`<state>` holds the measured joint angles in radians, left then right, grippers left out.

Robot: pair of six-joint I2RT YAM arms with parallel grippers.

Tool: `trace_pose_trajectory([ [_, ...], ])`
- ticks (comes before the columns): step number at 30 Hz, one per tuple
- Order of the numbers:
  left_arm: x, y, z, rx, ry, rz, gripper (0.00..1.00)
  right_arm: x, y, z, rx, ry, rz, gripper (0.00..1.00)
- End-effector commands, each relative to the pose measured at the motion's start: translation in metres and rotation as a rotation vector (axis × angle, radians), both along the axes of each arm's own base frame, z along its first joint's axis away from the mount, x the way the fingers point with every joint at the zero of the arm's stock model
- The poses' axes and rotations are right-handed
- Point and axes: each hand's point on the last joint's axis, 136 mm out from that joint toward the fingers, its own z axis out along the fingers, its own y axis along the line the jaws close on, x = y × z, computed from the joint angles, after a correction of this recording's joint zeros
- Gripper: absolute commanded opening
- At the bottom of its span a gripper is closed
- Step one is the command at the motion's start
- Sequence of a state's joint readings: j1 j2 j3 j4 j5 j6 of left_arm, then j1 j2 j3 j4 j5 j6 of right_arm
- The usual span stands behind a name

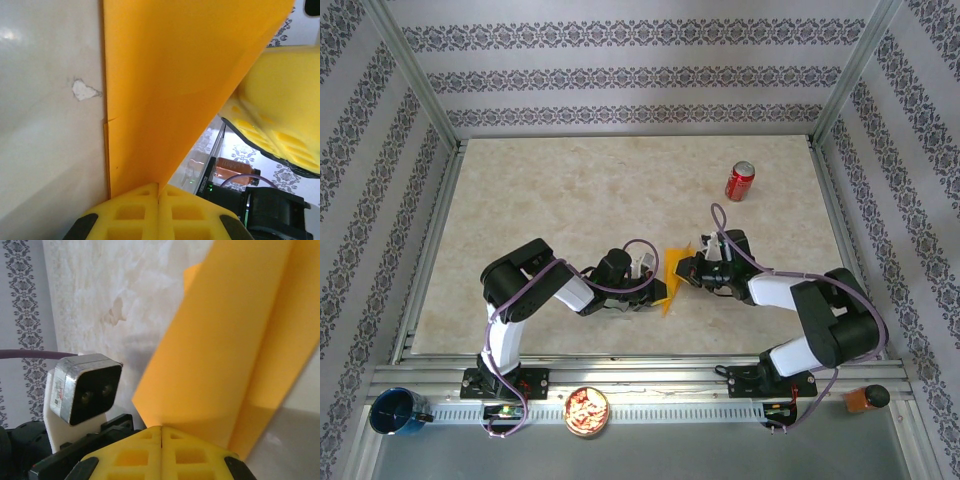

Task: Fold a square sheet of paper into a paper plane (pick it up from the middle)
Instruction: Fold the wing for the fifth time at the center of the table.

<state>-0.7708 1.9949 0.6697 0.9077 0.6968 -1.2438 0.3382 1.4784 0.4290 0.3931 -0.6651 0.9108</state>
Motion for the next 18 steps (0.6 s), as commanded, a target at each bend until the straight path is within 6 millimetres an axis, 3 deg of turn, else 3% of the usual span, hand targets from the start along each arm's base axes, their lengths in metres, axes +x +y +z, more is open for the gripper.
trace_pose_trajectory([
  [1,-0.003,0.01,-0.021,0.031,0.06,0.029,0.0,0.008,0.003,0.003,-0.001,-0.036,0.025,0.08],
  [18,-0.004,0.016,-0.03,0.072,0.126,0.056,0.0,0.019,0.003,-0.011,0.006,-0.014,0.03,0.07],
])
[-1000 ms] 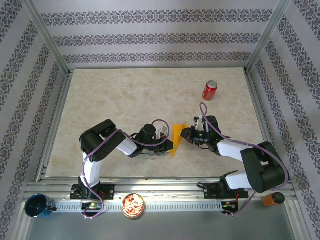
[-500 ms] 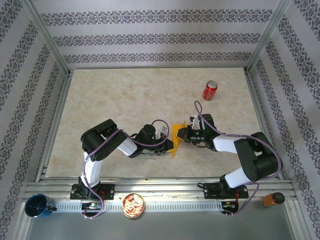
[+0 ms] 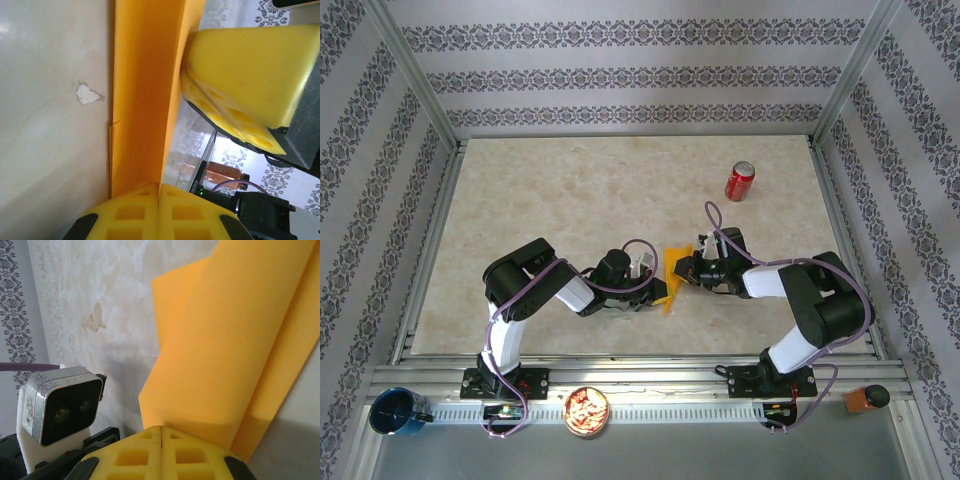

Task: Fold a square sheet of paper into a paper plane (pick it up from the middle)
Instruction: Fold the wing for the fifth time at the center of the table.

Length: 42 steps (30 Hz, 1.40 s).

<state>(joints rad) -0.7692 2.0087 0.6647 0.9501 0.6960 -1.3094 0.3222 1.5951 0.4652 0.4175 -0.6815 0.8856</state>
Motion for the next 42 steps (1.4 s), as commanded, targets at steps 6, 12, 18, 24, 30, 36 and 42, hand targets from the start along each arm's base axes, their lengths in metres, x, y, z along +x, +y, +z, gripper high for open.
trace_pose_trajectory([
  [6,-0.006,0.018,-0.033,0.105,0.094,0.025,0.0,0.013,0.002,0.006,0.021,-0.045,0.015,0.07],
  [12,-0.007,0.02,-0.036,0.119,0.103,0.021,0.0,0.011,0.003,0.01,0.03,-0.048,0.023,0.08],
  [18,-0.008,0.022,-0.038,0.129,0.11,0.019,0.0,0.011,0.0,0.004,-0.009,-0.039,0.022,0.08],
  [24,-0.011,0.024,-0.041,0.159,0.116,0.003,0.0,0.012,-0.002,-0.005,-0.023,-0.016,0.006,0.08],
  [30,-0.011,0.025,-0.043,0.179,0.121,-0.009,0.0,0.01,-0.005,-0.014,-0.044,0.01,-0.004,0.08],
  [36,-0.012,0.026,-0.044,0.186,0.125,-0.006,0.0,0.007,-0.006,-0.021,-0.047,0.03,-0.004,0.08],
  [42,-0.014,0.028,-0.047,0.2,0.126,-0.01,0.02,0.003,-0.007,-0.032,-0.063,0.065,-0.003,0.08],
])
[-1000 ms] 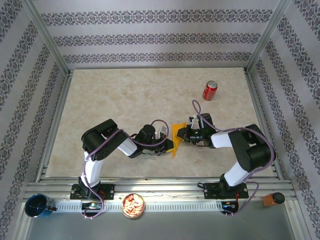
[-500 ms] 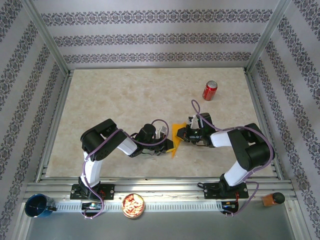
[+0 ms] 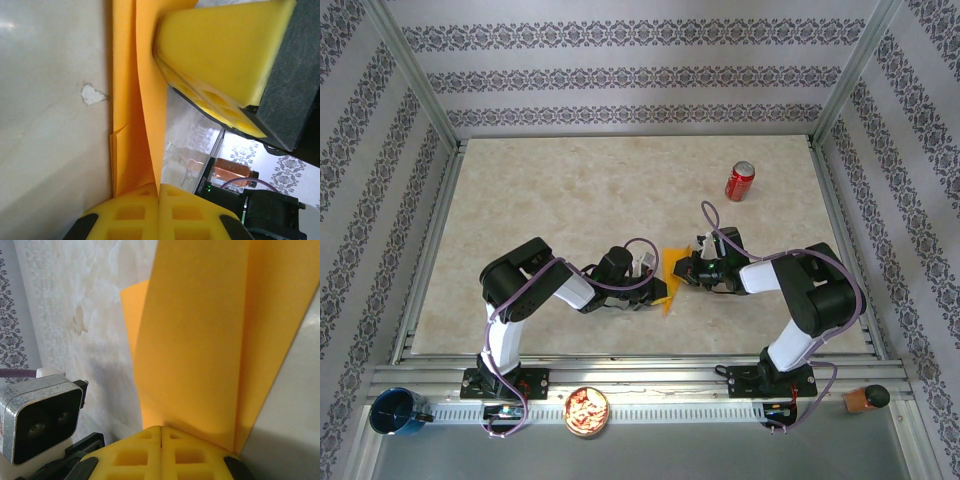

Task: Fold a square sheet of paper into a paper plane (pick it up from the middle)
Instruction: Fold the wing for the fifth time at the center of the table.

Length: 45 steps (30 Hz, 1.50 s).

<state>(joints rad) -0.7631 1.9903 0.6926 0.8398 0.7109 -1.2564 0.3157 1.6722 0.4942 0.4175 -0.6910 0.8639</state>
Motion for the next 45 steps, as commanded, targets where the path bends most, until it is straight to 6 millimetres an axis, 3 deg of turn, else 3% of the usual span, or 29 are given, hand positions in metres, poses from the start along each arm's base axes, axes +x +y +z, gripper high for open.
trace_pose_trajectory([
  [1,-0.014,0.028,-0.044,0.163,0.12,0.019,0.04,-0.002,-0.008,-0.02,-0.05,0.039,-0.015,0.08],
  [6,-0.018,0.033,-0.043,0.194,0.104,0.001,0.14,-0.006,-0.009,-0.026,-0.059,0.063,-0.02,0.08],
  [17,-0.032,0.028,-0.038,0.218,0.096,-0.087,0.15,-0.008,-0.008,-0.026,-0.058,0.065,-0.022,0.08],
  [25,-0.041,0.029,-0.04,0.249,0.082,-0.109,0.03,-0.01,-0.01,-0.028,-0.066,0.073,-0.026,0.08],
  [33,-0.05,0.027,-0.035,0.211,0.081,-0.129,0.11,-0.012,-0.013,-0.034,-0.082,0.091,-0.034,0.08],
  [45,-0.059,0.024,-0.031,0.214,0.058,-0.154,0.04,-0.016,-0.015,-0.037,-0.093,0.105,-0.037,0.08],
])
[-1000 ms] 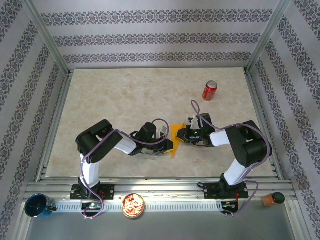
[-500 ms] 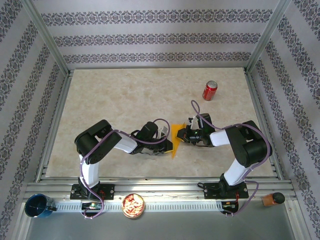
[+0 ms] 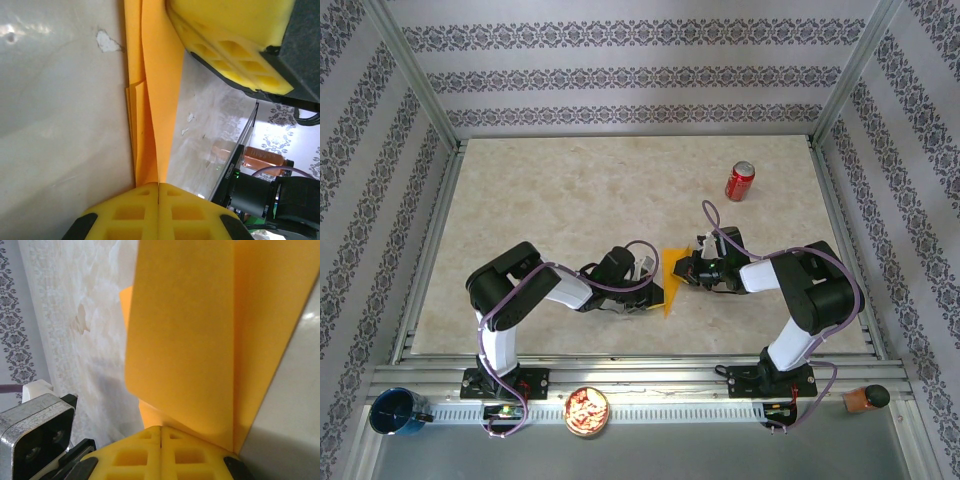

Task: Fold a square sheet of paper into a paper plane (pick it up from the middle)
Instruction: Fold the wing for the fifth time at the center of the table.

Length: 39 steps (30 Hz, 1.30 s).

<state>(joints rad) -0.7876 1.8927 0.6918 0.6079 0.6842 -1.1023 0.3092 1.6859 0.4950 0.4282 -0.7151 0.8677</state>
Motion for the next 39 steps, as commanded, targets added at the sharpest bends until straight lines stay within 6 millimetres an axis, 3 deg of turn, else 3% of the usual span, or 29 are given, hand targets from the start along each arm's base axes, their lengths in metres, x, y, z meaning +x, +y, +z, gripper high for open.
trace_pose_trajectory([
  [1,-0.041,0.014,-0.027,0.103,0.106,-0.078,0.03,-0.015,-0.016,-0.037,-0.114,0.095,-0.042,0.08],
  [5,-0.044,0.016,-0.029,0.129,0.104,-0.088,0.01,-0.015,-0.016,-0.037,-0.113,0.097,-0.042,0.08],
  [8,-0.047,0.016,-0.029,0.133,0.103,-0.1,0.12,-0.015,-0.016,-0.037,-0.113,0.099,-0.044,0.08],
  [17,-0.056,0.015,-0.03,0.149,0.103,-0.133,0.0,-0.017,-0.017,-0.039,-0.12,0.106,-0.042,0.08],
  [19,-0.059,0.016,-0.032,0.159,0.109,-0.142,0.0,-0.018,-0.017,-0.04,-0.121,0.11,-0.042,0.08],
  [21,-0.061,0.018,-0.033,0.172,0.117,-0.145,0.13,-0.019,-0.018,-0.041,-0.123,0.111,-0.043,0.08],
  [22,-0.062,0.018,-0.032,0.168,0.116,-0.146,0.13,-0.018,-0.018,-0.041,-0.123,0.111,-0.043,0.08],
  [24,-0.062,0.019,-0.03,0.165,0.114,-0.145,0.12,-0.019,-0.018,-0.041,-0.123,0.112,-0.043,0.08],
  [29,-0.065,0.02,-0.032,0.201,0.11,-0.168,0.0,-0.018,-0.018,-0.04,-0.12,0.109,-0.047,0.08],
  [34,-0.071,0.02,-0.032,0.215,0.112,-0.198,0.01,-0.018,-0.018,-0.04,-0.123,0.11,-0.045,0.08],
  [36,-0.072,0.022,-0.03,0.217,0.109,-0.195,0.11,-0.019,-0.018,-0.042,-0.127,0.115,-0.045,0.08],
  [39,-0.074,0.024,-0.031,0.223,0.113,-0.201,0.09,-0.02,-0.019,-0.044,-0.131,0.12,-0.045,0.08],
])
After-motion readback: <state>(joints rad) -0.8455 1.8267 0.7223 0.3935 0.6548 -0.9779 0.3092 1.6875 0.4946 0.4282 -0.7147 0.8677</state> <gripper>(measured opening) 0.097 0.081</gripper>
